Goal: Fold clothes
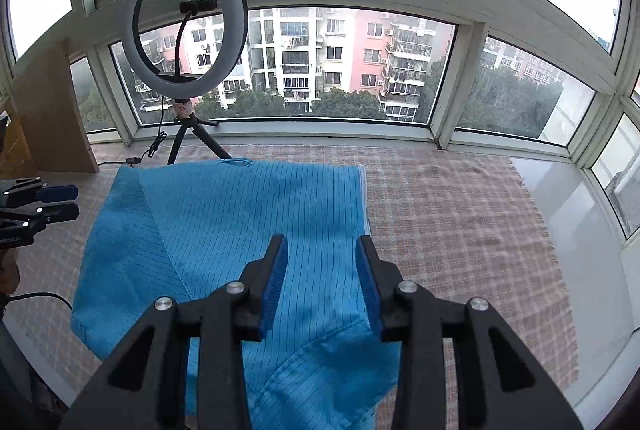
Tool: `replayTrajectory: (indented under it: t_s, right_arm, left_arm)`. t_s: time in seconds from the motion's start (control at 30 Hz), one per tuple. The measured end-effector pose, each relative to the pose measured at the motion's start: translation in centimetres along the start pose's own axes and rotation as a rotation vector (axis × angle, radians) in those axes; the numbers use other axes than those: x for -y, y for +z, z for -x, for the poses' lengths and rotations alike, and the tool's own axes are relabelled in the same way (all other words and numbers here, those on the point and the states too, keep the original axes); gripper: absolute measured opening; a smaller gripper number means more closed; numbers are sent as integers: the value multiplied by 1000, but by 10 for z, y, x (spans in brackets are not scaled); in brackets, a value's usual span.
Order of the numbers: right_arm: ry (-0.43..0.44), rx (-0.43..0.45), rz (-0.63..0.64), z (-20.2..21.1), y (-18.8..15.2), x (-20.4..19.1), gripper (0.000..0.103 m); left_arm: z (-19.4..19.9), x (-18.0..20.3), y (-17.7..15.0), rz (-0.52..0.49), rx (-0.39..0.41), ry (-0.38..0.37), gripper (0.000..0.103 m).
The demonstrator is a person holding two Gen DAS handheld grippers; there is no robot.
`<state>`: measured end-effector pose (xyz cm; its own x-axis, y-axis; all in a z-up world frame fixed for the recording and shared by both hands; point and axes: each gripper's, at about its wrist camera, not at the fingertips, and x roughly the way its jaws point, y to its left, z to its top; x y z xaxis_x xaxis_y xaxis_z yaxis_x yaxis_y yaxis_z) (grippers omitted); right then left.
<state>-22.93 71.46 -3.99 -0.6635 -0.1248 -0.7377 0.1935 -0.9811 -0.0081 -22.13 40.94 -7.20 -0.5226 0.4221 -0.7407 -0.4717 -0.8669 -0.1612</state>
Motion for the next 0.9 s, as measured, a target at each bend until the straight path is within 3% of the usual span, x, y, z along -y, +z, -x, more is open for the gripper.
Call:
replayTrajectory:
  t_s: [0.07, 0.17, 0.23, 0.33, 0.4, 0.5, 0.57, 0.6, 0.63, 0.67, 0.83, 0.9]
  right_arm:
    - [36, -22, 2, 11, -17, -12, 47]
    - [30, -90, 22, 6, -47, -26, 48]
    - [10, -138, 30, -2, -62, -29, 48]
    - [-163, -210, 61, -31, -71, -10, 48]
    - [-137, -237, -45, -36, -68, 10, 48]
    - [-162, -128, -166, 2, -64, 15, 48]
    - [-178, -56, -190, 31, -67, -2, 51]
    - [-185, -26, -204, 45, -70, -13, 58]
    - [-182, -13, -208, 52, -74, -29, 70]
    - [-178, -2, -212, 58, -78, -44, 72]
    - [-244, 68, -218, 83, -113, -134, 72]
    - [-196, 72, -259, 89, -127, -163, 72]
  left_arm:
    - [2, 21, -13, -30, -14, -53, 39]
    - [-18, 42, -31, -46, -86, -109, 39]
    - [-36, 48, -40, -46, -133, -117, 39]
    - [-51, 53, -48, -80, -152, -60, 39]
    - [-45, 44, -48, -43, -152, -59, 38]
    - [-14, 18, -48, 27, -122, -74, 38]
    - [14, 2, -51, 24, -90, -38, 41]
    - [28, -6, -55, 14, -73, -11, 47]
    - [42, -13, -59, 6, -57, 10, 52]
    - [54, -20, -65, 4, -43, 22, 57]
    - [105, -49, -102, 9, 11, 51, 65]
    - [120, -60, -120, 13, 16, 29, 76]
